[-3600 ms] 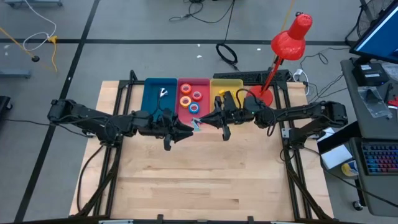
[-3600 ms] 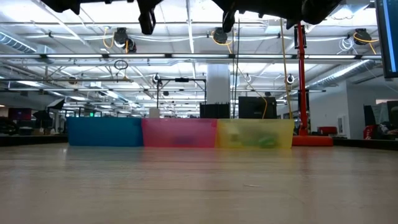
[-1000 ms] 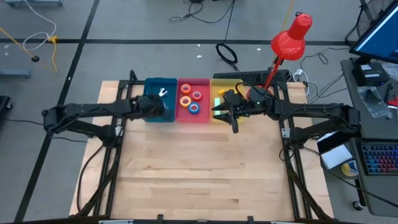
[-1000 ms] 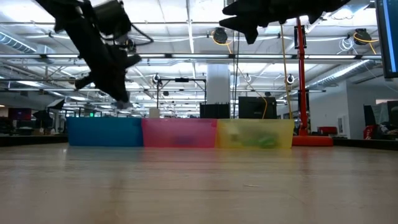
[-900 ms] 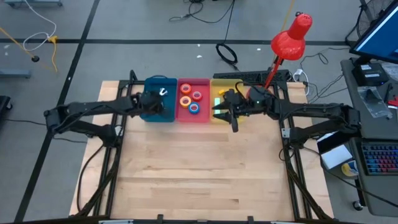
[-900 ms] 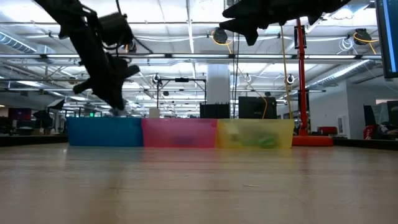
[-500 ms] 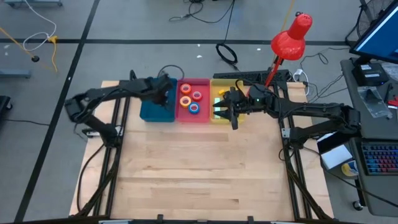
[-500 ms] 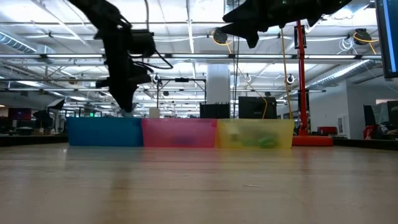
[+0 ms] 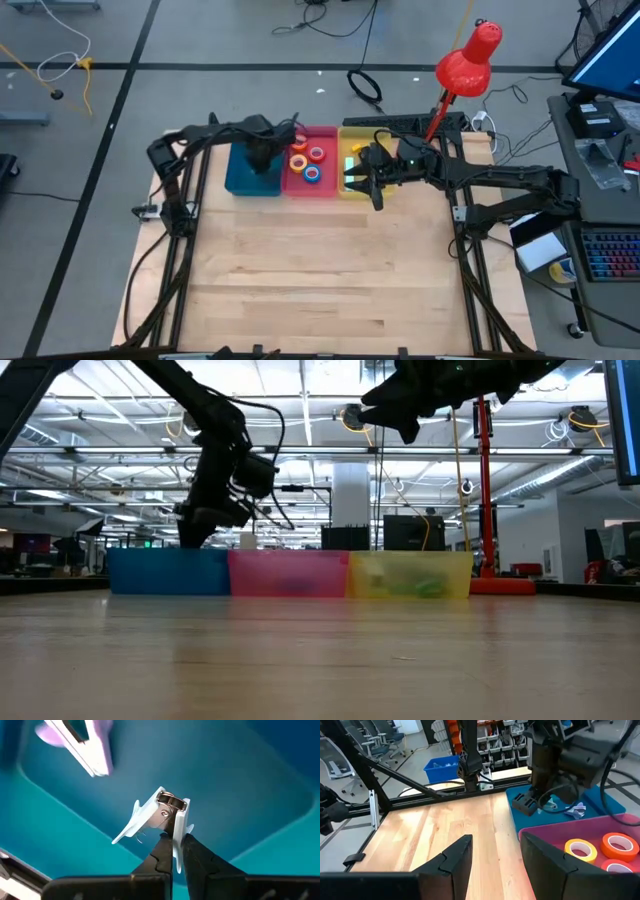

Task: Pick and place Stapler, Stapler remover, tape
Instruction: Put the light blue staple remover into the blue bin, then return to Home Position

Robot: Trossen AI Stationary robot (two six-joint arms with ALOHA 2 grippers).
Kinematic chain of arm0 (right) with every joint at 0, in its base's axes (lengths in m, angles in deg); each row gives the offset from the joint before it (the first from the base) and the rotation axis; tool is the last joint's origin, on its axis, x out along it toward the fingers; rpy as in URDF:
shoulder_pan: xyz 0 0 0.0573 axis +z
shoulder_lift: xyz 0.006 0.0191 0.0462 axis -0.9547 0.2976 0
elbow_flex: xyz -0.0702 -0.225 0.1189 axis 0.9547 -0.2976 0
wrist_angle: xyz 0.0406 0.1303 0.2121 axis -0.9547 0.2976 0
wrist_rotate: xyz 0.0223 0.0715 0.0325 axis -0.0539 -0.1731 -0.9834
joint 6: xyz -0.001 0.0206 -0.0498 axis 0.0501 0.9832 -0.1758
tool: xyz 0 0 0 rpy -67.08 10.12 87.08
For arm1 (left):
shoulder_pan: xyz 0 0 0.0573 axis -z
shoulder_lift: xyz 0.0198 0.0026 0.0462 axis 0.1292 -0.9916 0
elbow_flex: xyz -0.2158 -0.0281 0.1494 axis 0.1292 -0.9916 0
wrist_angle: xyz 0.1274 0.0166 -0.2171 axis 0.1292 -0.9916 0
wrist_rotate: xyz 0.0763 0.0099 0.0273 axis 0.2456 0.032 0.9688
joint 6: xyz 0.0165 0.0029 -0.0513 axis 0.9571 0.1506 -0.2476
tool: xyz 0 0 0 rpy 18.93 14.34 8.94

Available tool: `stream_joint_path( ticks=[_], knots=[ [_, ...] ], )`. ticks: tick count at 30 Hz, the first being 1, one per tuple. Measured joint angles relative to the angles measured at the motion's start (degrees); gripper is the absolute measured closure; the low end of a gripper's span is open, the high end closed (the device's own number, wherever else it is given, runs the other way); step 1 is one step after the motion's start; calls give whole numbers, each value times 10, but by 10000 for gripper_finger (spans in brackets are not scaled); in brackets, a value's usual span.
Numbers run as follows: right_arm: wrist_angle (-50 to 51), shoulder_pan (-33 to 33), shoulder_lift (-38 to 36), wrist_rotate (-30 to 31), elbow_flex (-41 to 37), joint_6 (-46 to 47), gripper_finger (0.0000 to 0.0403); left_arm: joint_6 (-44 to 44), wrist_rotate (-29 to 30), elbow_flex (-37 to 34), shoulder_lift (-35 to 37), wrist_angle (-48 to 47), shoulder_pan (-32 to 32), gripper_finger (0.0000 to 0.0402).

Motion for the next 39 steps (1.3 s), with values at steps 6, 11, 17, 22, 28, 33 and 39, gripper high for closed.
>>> stream_joint_path(
  ticks=[6,11,17,22,28,33,39],
  knots=[
    [0,0,0,0,0,-3,239,-9,4,-6,-10,-35,1,378],
    [0,0,0,0,0,-12,240,-4,-1,-6,-10,-29,1,357],
    [0,0,0,0,0,-11,237,-3,-3,-6,-10,-23,-2,326],
    [0,0,0,0,0,-11,237,-3,-5,-6,-10,-10,-2,298],
    [0,0,0,-2,0,-10,240,-15,-14,4,10,-50,-4,272],
    [4,0,0,-2,0,10,238,-71,-59,8,133,-47,21,271],
    [36,-1,0,1,0,5,242,-132,-108,-1,327,28,102,270]
  ],
)
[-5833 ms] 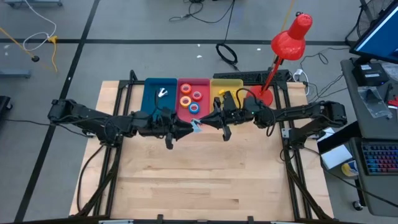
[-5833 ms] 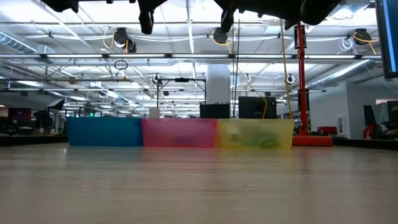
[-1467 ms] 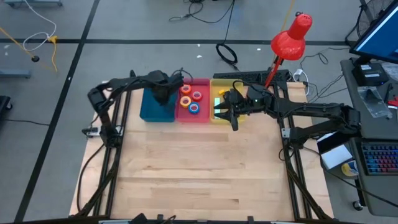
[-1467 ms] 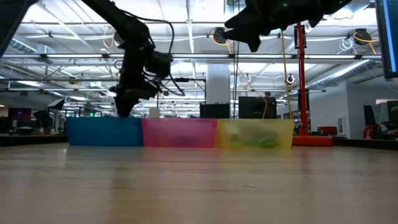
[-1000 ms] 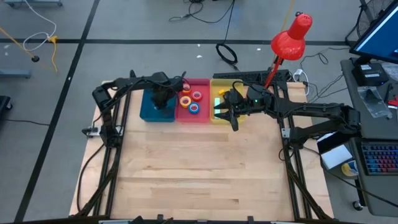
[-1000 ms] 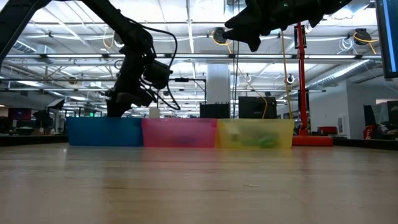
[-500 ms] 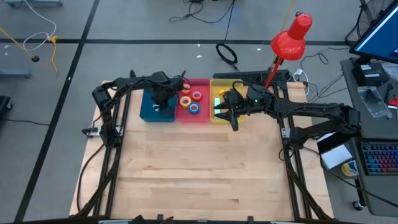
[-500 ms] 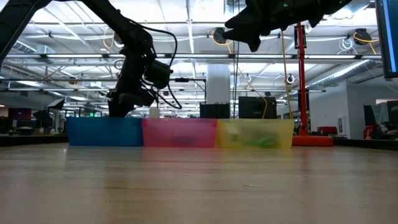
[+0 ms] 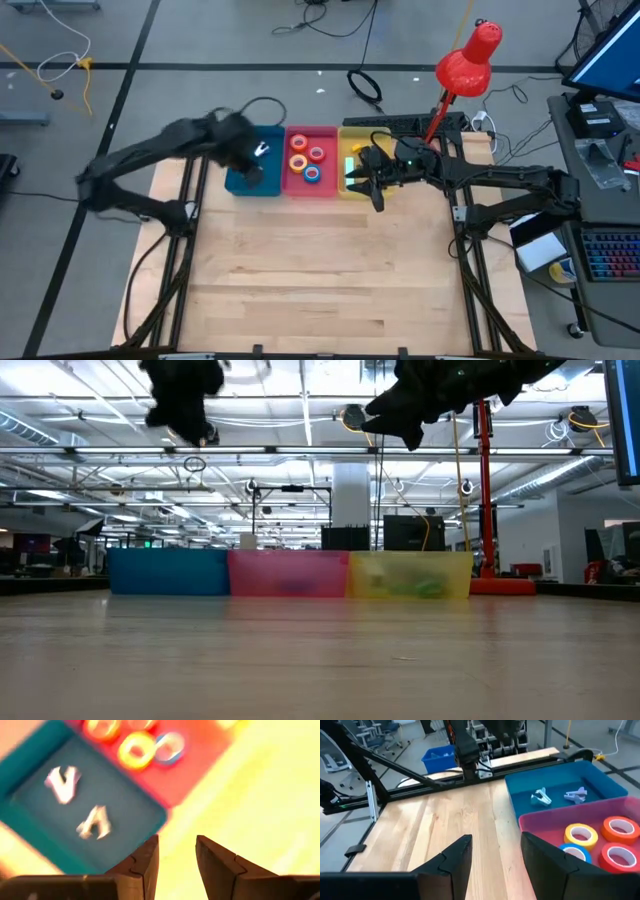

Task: Pick and place Stapler, Stapler remover, tape
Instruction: Return to Home Position

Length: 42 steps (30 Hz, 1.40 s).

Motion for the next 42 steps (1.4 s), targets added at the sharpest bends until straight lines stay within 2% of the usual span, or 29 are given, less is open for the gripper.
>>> stream_joint_path(
  ticks=[4,12,15,19,22,25,27,31,37,42],
  knots=[
    [31,-17,-2,0,0,13,241,-57,24,-25,109,54,70,270],
    [155,-87,-89,3,-17,13,242,-158,165,-126,272,81,219,270],
    [143,-96,-157,18,-70,38,241,-185,199,-202,325,166,283,270],
    [109,-84,-258,30,-163,87,241,-178,204,-317,382,315,357,270],
    [106,-79,-337,37,-227,123,243,-179,226,-385,405,403,403,270],
    [107,-78,-418,86,-278,149,241,-201,293,-432,420,440,445,270],
    [123,-81,-472,119,-299,158,241,-209,330,-453,431,465,470,270],
    [186,-90,-563,129,-316,165,243,-199,371,-483,450,499,517,270],
    [262,-92,-654,121,-316,188,241,-127,439,-525,460,619,589,270],
    [235,-92,-689,120,-337,198,243,-116,483,-570,455,696,644,270]
  ],
)
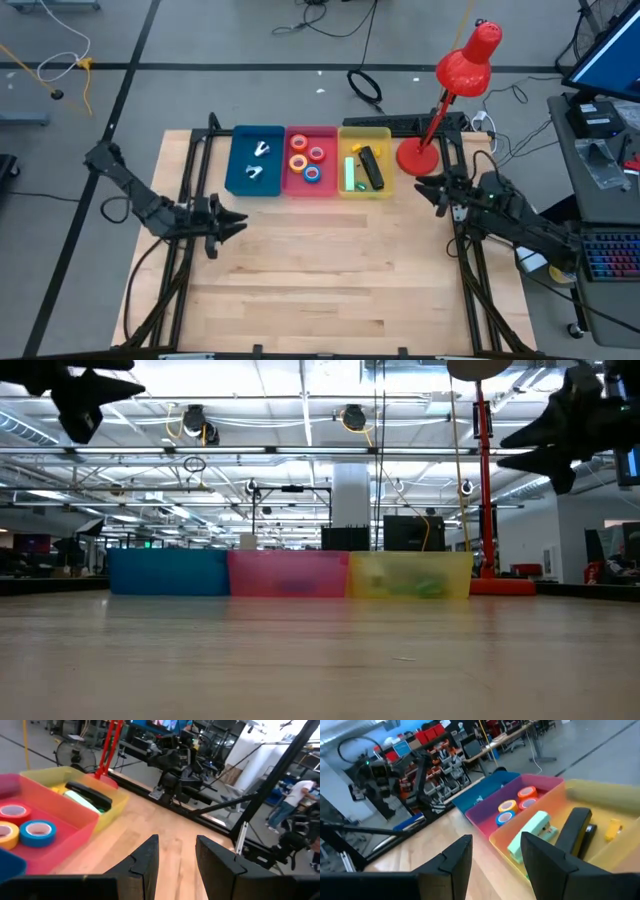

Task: Pick and place Stapler, Stapler remover, tape
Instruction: Return to Home Position

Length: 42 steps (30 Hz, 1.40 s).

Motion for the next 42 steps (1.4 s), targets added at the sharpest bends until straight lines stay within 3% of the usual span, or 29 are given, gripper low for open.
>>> stream_joint_path(
  ticks=[6,13,20,25,31,36,42],
  knots=[
    [-110,9,-2,-33,-91,46,241,17,62,-55,-23,101,68,270],
    [-275,38,-3,-31,-177,82,243,26,144,-99,-53,193,145,270],
    [-226,80,1,7,-182,91,242,24,212,-103,-89,195,212,270],
    [-178,74,6,32,-153,84,243,-3,260,-103,-99,171,256,270],
    [-3,72,7,27,-73,69,243,-60,311,-103,-98,114,326,270],
    [-22,95,6,14,-91,81,241,-110,386,-115,-100,81,384,270],
    [-65,112,7,33,-116,96,242,-140,432,-140,-113,81,433,270]
  ],
)
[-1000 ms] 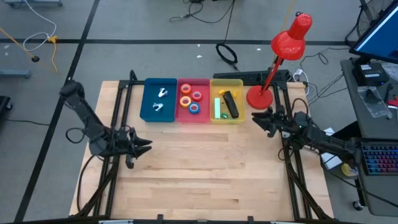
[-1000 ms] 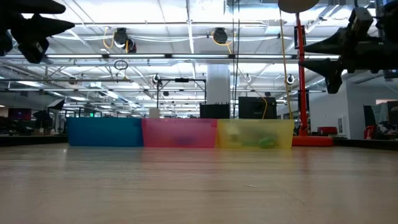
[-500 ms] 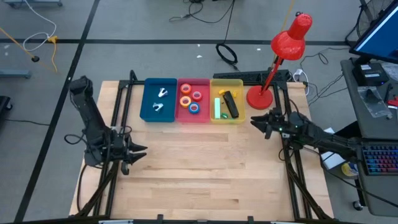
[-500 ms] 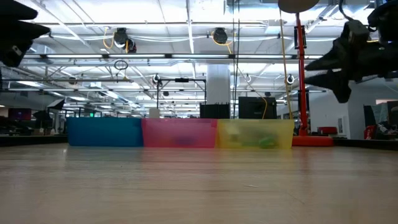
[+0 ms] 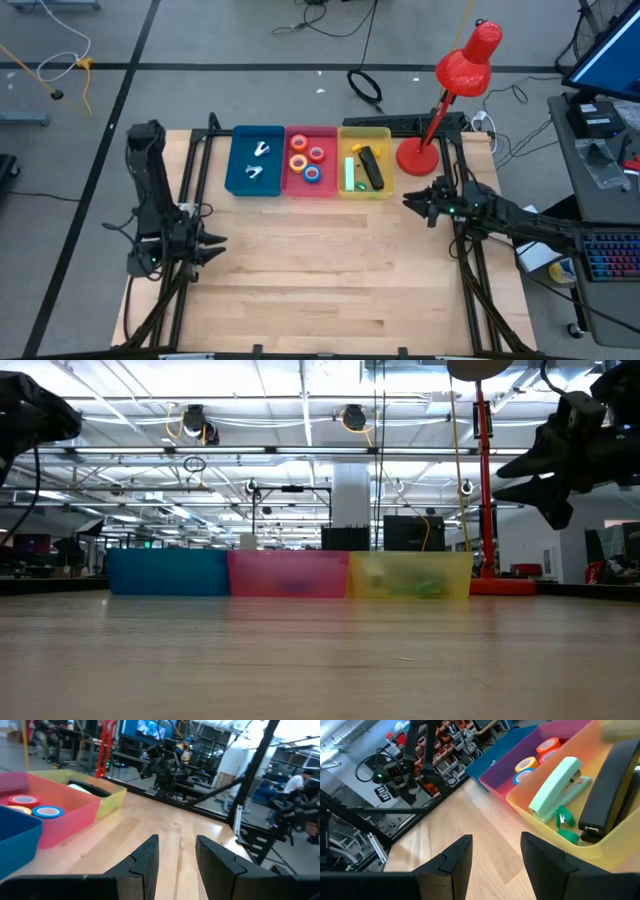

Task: Pick and place Stapler, Stapler remover, tape
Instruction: Return to Home Position

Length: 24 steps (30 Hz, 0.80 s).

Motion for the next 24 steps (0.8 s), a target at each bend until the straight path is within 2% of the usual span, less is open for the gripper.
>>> stream_joint_path(
  ticks=[3,9,16,21,24],
  knots=[
    [2,1,-3,6,0,-3,241,-6,1,-4,-4,0,18,270],
    [36,1,0,56,-1,-14,243,-9,2,-4,-10,-15,46,270],
    [46,1,0,56,-1,-39,241,-29,2,-4,-11,-50,41,270],
    [48,0,0,25,-2,-43,242,-51,4,-4,-11,37,-28,270],
    [48,1,0,4,-2,-52,241,28,-25,-4,-11,131,-110,270]
  ],
)
